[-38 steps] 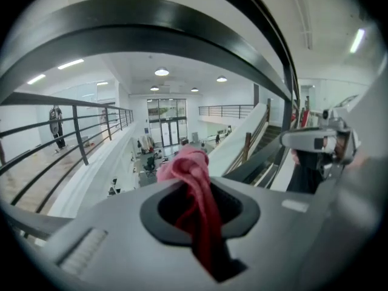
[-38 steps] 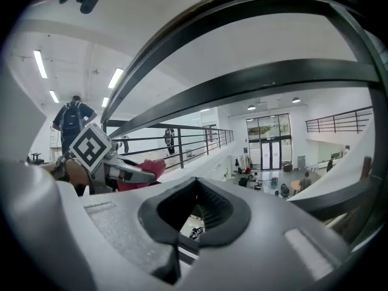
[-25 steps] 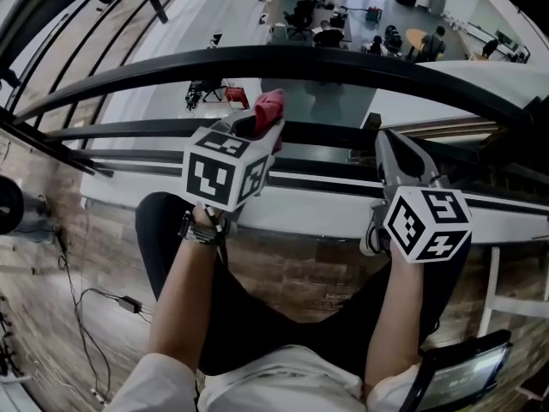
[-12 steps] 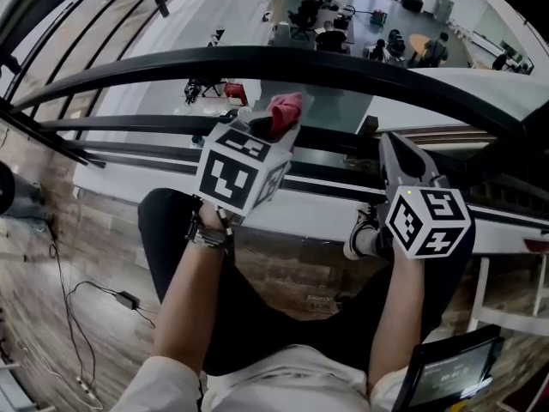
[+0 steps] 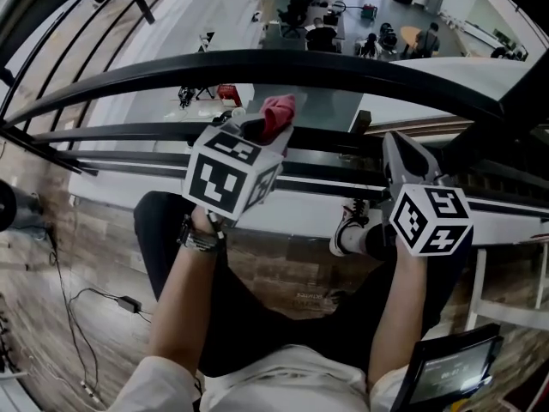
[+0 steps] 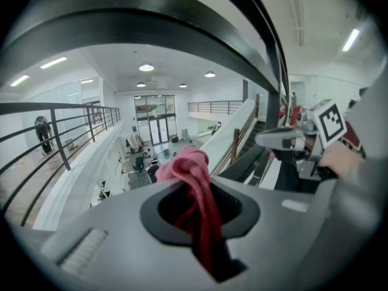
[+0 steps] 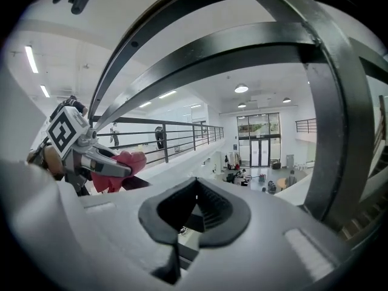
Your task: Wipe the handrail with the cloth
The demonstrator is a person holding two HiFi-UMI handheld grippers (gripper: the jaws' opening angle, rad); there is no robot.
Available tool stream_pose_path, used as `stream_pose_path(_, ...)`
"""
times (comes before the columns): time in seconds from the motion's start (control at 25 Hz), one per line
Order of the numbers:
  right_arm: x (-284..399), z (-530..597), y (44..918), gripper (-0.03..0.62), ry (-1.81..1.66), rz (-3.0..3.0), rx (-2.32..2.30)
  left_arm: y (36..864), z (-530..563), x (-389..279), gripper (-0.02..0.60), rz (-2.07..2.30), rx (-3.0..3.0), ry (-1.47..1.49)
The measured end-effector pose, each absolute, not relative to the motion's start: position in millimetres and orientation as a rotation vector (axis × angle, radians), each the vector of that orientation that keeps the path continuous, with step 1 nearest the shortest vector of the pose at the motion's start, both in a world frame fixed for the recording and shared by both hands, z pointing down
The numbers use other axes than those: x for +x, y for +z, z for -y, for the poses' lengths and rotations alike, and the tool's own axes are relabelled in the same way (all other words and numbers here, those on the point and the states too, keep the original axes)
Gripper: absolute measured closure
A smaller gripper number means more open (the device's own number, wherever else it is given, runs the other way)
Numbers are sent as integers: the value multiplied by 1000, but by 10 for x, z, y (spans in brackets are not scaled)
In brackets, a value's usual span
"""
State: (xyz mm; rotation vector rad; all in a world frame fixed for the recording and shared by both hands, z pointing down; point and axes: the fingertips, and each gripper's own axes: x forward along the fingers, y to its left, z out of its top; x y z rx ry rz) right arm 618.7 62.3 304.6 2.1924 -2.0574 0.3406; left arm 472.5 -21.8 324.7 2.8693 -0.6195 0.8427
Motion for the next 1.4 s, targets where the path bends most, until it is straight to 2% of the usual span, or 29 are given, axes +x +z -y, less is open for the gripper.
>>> stream_pose_path(0.52, 6456, -865, 2951, 592, 304, 2026, 2240, 3222, -105, 5239, 518, 498, 2867, 846)
stream_pose_path(0.8, 6866, -1161, 2932, 592, 298, 1936, 2321, 3173, -382, 5751, 518, 411, 2864, 837)
stream_pose_path(1.4, 6983, -1442, 2858, 592, 241, 1922, 2328, 3184, -915, 6536, 518, 272, 2841, 856)
